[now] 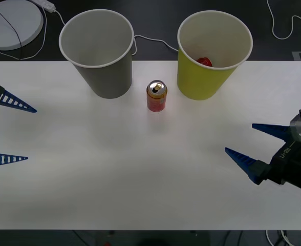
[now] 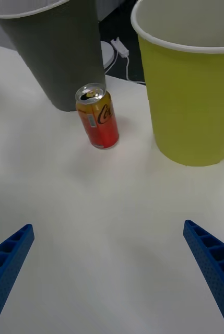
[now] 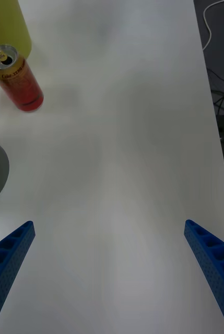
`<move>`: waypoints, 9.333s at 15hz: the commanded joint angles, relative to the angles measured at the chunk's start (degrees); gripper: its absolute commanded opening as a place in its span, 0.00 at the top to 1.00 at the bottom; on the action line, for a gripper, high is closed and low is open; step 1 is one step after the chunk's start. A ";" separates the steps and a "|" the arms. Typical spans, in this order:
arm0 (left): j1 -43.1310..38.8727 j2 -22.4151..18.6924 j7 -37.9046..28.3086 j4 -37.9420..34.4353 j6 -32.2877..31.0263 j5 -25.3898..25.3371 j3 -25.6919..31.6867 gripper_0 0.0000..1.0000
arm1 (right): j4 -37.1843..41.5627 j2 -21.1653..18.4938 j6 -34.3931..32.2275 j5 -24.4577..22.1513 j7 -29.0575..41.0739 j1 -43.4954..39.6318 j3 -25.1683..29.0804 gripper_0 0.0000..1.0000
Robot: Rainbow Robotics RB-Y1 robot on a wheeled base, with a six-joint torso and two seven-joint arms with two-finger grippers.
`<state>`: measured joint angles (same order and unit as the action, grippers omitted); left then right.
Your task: Put the can into the green bin and the plastic bottle into the gray bin
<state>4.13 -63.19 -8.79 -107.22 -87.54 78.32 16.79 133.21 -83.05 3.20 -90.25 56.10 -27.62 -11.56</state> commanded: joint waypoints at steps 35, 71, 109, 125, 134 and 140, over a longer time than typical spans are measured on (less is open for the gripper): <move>0.00 0.00 0.00 0.00 0.00 -0.01 0.00 0.00 | -57.62 42.97 49.36 5.17 1.82 72.00 -83.27 0.00; 0.00 0.00 0.00 0.00 0.00 -0.01 0.00 0.00 | -78.81 59.76 39.69 11.85 -0.55 79.03 -76.59 1.00; 0.00 0.00 0.00 0.00 0.00 -0.01 0.00 0.00 | -10.34 4.21 -58.31 7.98 10.61 34.47 12.00 1.00; 0.00 0.00 0.00 0.00 0.00 -0.01 0.00 0.00 | -31.96 6.76 -90.74 2.89 18.70 72.88 1.46 1.00; 0.00 0.00 0.00 0.00 0.00 -0.01 0.00 0.00 | -51.38 21.61 -93.20 -11.44 18.17 95.12 -13.92 1.00; 0.00 0.00 0.00 0.00 0.00 -0.01 0.00 0.00 | -64.74 32.69 -90.12 -19.70 16.06 102.50 -19.11 1.00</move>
<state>4.13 -63.19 -8.79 -107.23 -87.54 78.31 16.79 69.72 -51.69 -87.19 -108.86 72.40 74.33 -30.57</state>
